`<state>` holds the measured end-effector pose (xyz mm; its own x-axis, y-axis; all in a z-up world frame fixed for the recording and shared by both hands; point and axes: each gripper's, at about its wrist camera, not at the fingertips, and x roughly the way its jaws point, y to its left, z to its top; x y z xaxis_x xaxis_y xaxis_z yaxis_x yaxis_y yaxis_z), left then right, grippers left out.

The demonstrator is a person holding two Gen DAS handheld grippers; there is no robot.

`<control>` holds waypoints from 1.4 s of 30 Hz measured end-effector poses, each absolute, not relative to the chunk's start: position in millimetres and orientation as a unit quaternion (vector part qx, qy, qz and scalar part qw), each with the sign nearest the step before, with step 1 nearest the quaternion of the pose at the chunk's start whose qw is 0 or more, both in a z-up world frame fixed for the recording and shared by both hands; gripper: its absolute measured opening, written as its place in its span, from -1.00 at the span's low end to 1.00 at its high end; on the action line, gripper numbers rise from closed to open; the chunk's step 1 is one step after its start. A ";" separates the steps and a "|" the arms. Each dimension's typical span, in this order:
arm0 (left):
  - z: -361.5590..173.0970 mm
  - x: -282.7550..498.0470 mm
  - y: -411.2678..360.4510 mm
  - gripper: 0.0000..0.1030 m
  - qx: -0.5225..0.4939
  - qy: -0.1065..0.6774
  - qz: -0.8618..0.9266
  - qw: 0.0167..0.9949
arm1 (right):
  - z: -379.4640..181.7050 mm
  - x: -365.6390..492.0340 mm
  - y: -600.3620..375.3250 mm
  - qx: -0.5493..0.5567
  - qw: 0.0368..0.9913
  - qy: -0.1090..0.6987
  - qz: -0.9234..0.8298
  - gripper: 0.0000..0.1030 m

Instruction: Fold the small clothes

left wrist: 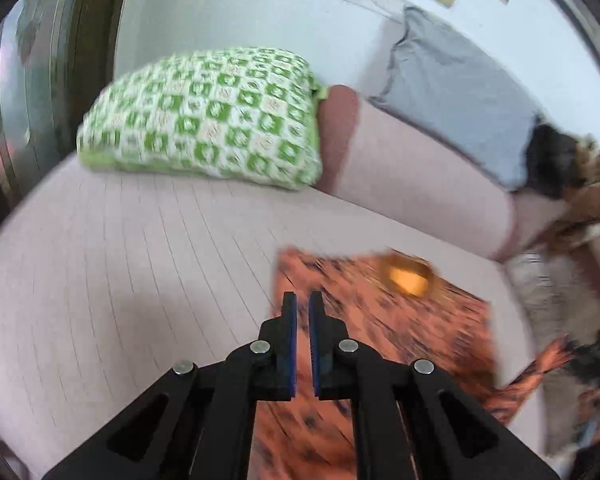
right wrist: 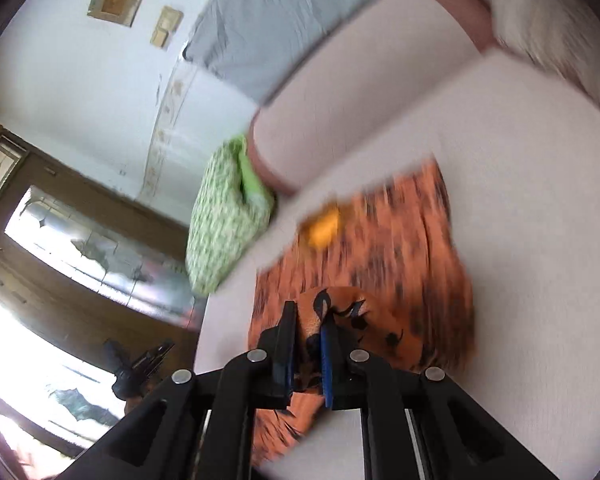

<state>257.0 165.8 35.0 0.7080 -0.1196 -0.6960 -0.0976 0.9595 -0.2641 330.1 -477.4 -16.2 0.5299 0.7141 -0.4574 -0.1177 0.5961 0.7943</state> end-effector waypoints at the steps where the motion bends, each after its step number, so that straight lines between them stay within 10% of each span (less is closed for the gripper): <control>1: 25.5 267.1 168.7 -0.90 -0.153 0.392 -0.005 0.907 | -21.5 348.3 -474.4 0.366 0.793 0.412 0.259 -0.79; 6: -25.9 220.0 156.5 -0.28 -0.157 0.442 -0.027 0.883 | -71.0 360.3 -455.2 0.350 0.781 0.458 0.240 -0.78; 19: -111.1 88.4 84.5 -0.01 -0.214 0.538 -0.040 0.814 | -87.2 316.8 -444.1 0.323 0.780 0.478 0.243 -0.77; 23: -124.7 86.7 71.4 -0.02 -0.221 0.551 -0.036 0.804 | -83.9 316.0 -438.3 0.316 0.780 0.479 0.248 -0.77; 25: -126.5 90.3 72.7 -0.89 -0.230 0.553 -0.049 0.800 | -84.1 316.2 -438.6 0.312 0.780 0.482 0.248 -0.77; 42: 10.3 245.8 156.7 -0.88 -0.343 0.360 -0.185 0.848 | -27.4 362.2 -487.6 0.375 0.807 0.378 0.257 -0.77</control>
<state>245.8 156.7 10.3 0.6732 -0.5596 -0.4835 0.0667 0.6970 -0.7139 362.2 -487.6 -27.4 0.5831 0.6970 -0.4173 -0.1313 0.5878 0.7983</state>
